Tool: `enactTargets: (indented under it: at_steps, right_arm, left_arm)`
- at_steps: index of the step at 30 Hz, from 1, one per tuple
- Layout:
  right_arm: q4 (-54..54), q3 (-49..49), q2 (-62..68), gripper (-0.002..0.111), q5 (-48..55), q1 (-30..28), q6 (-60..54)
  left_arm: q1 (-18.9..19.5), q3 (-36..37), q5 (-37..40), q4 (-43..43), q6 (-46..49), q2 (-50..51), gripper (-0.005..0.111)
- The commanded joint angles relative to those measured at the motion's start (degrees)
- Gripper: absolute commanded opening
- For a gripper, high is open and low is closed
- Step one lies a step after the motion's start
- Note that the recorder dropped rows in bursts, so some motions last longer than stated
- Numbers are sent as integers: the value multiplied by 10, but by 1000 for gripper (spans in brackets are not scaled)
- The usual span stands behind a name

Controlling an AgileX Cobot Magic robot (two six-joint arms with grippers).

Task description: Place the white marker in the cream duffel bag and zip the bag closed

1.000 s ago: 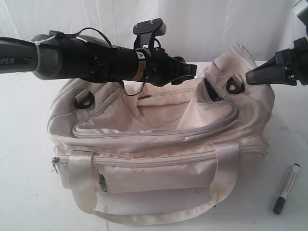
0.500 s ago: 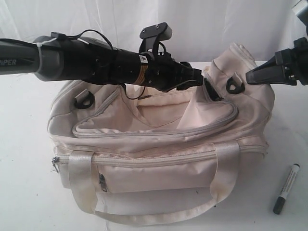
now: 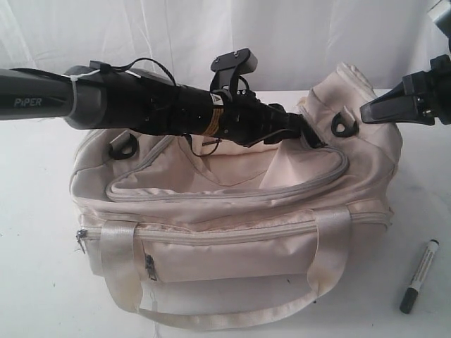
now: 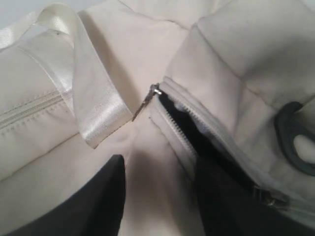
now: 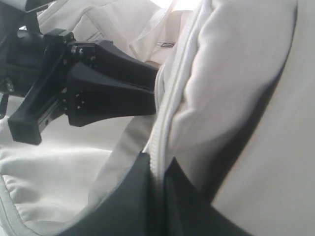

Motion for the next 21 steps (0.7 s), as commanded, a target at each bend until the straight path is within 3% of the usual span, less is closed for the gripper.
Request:
enactTargets:
  at_steps: [1,11,13,16,21]
  right_arm:
    - [28,-3,-6,0,3,1,-3]
    - [29,-3,-6,0,4,1,-3]
    - [29,-3,-6,0,4,1,-3]
    - [29,-3,-6,0,4,1,-3]
    - [22,-3,-6,0,-3,1,-3]
  left_arm:
    - [-14,1,19,-19,19,3,50]
    - [-20,1,54,-56,51,15,48]
    - [-20,1,61,-67,50,25,35]
    - [-20,1,83,-85,51,31,2]
    - [-17,-9,75,-92,75,12,0]
